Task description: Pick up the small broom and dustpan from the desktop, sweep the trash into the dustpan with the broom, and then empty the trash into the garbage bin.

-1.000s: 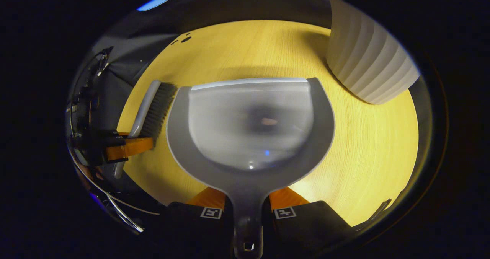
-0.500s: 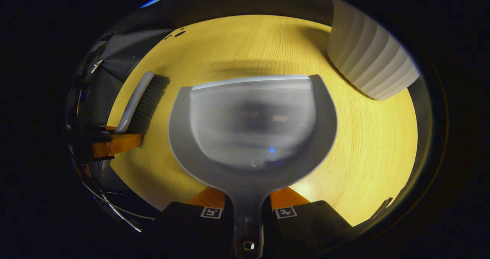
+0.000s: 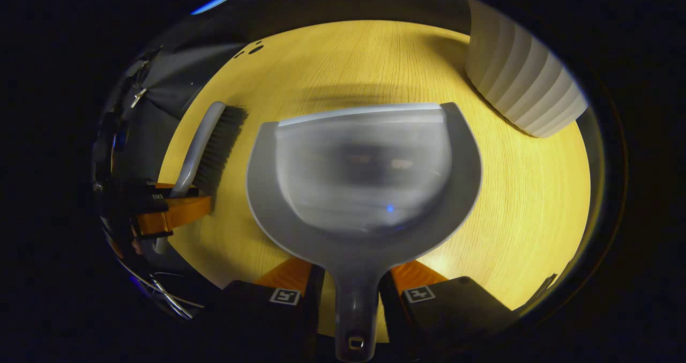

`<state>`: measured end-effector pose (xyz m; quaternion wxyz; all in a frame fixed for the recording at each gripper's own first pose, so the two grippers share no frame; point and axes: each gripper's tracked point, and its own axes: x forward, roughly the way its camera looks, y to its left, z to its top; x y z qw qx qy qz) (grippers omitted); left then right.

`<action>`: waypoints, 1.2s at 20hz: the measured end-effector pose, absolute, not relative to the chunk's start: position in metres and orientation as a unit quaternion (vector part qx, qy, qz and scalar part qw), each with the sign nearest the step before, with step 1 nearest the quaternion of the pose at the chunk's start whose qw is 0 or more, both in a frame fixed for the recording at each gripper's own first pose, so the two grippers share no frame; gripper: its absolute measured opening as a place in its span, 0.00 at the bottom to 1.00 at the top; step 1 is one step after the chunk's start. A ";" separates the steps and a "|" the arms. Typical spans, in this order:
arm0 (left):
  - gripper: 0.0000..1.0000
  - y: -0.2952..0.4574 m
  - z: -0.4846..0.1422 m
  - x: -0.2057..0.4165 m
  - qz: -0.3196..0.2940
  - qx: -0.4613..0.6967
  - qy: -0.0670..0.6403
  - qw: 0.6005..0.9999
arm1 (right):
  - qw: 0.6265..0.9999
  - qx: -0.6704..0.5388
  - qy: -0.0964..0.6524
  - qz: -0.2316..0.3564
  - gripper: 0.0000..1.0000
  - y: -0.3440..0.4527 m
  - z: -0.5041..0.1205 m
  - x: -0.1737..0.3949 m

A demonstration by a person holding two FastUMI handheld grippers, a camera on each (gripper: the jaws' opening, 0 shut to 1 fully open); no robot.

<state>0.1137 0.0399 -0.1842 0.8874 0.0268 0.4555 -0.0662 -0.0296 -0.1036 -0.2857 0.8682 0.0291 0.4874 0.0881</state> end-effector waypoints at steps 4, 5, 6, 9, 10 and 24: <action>1.00 0.039 -0.168 0.111 -0.062 0.036 0.428 0.901 | 0.875 0.043 0.473 0.091 1.00 -0.100 -0.270 -0.036; 0.97 0.038 -0.162 0.109 -0.062 0.034 0.421 0.904 | 0.879 0.048 0.466 0.091 0.99 -0.100 -0.263 -0.036; 0.97 0.033 -0.153 0.107 -0.067 0.027 0.408 0.910 | 0.882 0.051 0.460 0.089 0.99 -0.103 -0.256 -0.037; 0.97 0.022 -0.119 0.095 -0.081 0.018 0.362 0.928 | 0.893 0.056 0.438 0.086 0.99 -0.110 -0.233 -0.044; 0.97 0.021 -0.105 0.090 -0.078 0.022 0.344 0.935 | 0.899 0.056 0.426 0.085 0.99 -0.114 -0.222 -0.046; 0.96 0.000 0.049 -0.034 -0.021 -0.057 0.066 0.996 | 0.991 0.009 0.088 0.100 0.99 -0.141 -0.006 -0.102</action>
